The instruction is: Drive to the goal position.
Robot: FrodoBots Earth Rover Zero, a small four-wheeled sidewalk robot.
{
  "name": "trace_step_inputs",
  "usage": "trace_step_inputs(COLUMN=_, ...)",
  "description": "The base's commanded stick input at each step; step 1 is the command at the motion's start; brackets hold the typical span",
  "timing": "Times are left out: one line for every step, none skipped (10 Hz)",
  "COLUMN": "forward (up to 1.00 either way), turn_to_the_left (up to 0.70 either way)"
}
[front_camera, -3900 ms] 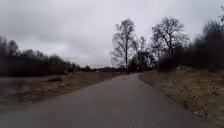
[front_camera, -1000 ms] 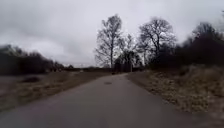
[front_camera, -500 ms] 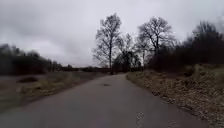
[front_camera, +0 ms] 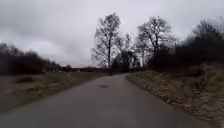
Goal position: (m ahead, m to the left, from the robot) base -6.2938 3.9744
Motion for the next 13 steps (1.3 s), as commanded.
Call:
trace_step_inputs(forward=1.00, turn_to_the_left=0.00)
trace_step_inputs(forward=1.00, turn_to_the_left=0.00)
trace_step_inputs(forward=1.00, turn_to_the_left=0.00)
trace_step_inputs(forward=1.00, turn_to_the_left=0.00)
trace_step_inputs(forward=1.00, turn_to_the_left=0.00)
trace_step_inputs(forward=1.00, turn_to_the_left=0.00)
trace_step_inputs(forward=1.00, turn_to_the_left=0.00)
trace_step_inputs(forward=1.00, turn_to_the_left=0.00)
trace_step_inputs(forward=1.00, turn_to_the_left=0.00)
trace_step_inputs(forward=1.00, turn_to_the_left=0.00)
trace_step_inputs(forward=1.00, turn_to_the_left=0.00)
trace_step_inputs(forward=1.00, turn_to_the_left=0.00)
trace_step_inputs(forward=1.00, turn_to_the_left=0.00)
